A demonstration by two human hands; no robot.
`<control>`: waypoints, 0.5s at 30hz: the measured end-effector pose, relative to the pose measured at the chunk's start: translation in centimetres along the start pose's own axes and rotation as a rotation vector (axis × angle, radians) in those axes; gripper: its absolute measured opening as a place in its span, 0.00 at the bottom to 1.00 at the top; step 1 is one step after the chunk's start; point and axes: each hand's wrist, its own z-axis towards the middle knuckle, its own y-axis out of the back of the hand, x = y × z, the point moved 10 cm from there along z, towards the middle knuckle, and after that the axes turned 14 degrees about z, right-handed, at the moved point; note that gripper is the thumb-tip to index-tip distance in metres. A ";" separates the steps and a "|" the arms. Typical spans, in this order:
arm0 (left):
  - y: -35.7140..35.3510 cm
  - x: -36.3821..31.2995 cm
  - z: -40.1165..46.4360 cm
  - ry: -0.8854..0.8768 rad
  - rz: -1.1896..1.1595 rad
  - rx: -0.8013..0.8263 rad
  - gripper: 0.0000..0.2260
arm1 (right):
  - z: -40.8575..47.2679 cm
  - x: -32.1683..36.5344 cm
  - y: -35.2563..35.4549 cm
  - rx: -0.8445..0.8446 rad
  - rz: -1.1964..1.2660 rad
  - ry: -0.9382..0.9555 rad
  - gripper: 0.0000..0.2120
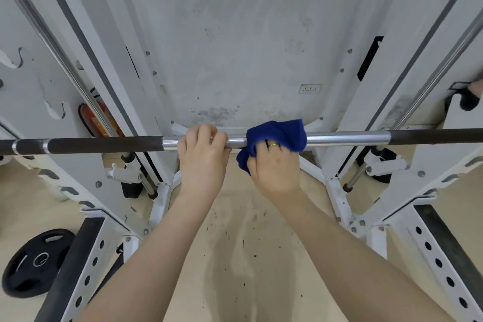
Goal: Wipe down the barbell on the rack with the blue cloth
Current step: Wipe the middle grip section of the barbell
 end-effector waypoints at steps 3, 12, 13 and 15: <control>-0.1 -0.1 0.0 -0.030 0.009 0.030 0.08 | 1.9 -0.2 0.5 -0.003 0.026 -0.074 0.12; -0.5 -0.3 0.2 -0.026 0.023 0.103 0.09 | 3.6 -2.5 1.3 0.088 0.079 -0.119 0.14; -0.6 -0.2 0.2 -0.018 0.017 0.111 0.09 | 3.4 -3.4 1.9 0.054 0.045 -0.103 0.14; -0.6 -0.3 0.2 -0.011 0.005 0.120 0.07 | 2.7 -5.4 2.8 0.042 -0.019 -0.111 0.15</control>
